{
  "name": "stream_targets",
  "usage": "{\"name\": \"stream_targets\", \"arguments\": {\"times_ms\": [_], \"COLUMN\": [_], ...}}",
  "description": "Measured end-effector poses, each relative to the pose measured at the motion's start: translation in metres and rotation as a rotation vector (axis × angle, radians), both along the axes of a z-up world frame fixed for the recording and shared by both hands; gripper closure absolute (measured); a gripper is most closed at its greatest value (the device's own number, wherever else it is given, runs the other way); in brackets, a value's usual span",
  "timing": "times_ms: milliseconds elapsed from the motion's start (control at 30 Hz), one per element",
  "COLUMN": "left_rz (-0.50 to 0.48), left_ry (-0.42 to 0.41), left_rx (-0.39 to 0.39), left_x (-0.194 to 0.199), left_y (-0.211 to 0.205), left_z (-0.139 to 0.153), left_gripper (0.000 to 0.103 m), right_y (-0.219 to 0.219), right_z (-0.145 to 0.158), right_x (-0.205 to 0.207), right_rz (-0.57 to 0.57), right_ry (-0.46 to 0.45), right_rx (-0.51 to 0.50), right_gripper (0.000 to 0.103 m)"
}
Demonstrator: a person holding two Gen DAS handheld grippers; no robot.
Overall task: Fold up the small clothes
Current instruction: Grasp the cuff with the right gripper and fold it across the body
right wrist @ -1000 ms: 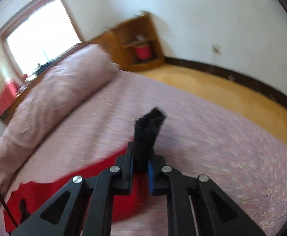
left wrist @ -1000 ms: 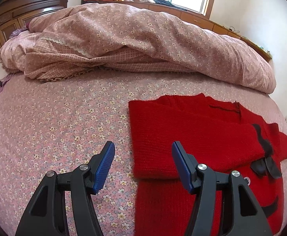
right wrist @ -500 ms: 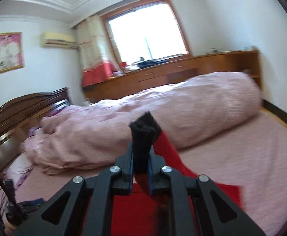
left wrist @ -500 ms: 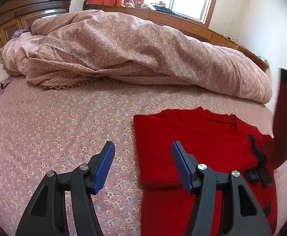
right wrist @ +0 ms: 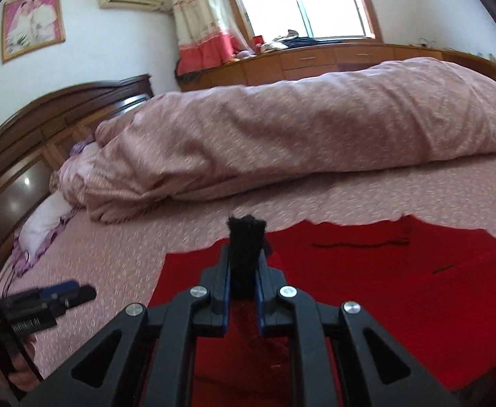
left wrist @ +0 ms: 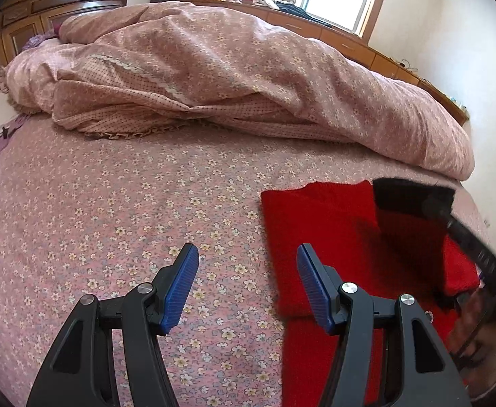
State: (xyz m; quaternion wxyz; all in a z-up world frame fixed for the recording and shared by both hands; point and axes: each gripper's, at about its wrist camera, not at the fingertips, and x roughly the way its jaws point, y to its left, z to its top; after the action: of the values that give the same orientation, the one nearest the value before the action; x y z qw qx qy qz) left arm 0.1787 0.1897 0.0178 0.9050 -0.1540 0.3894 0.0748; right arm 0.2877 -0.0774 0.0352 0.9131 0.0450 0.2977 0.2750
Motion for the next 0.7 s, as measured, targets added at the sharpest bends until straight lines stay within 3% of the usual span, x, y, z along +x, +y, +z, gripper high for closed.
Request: {"name": "stream_targets", "arguments": {"times_ms": [433, 700], "left_rz": [-0.016, -0.027], "left_ry": [-0.001, 0.002], "left_rx": [0.015, 0.027], "left_x": [0.001, 0.002], "left_y": [-0.008, -0.013], "left_z": [0.001, 0.001], "left_gripper": [0.049, 0.049], "right_y": [0.032, 0.015], "right_z": [-0.046, -0.026], "right_x": [-0.018, -0.021], "right_rz": [0.066, -0.025], "right_ry": [0.061, -0.013], "right_rx": [-0.052, 0.102], "right_gripper": [0.091, 0.091]}}
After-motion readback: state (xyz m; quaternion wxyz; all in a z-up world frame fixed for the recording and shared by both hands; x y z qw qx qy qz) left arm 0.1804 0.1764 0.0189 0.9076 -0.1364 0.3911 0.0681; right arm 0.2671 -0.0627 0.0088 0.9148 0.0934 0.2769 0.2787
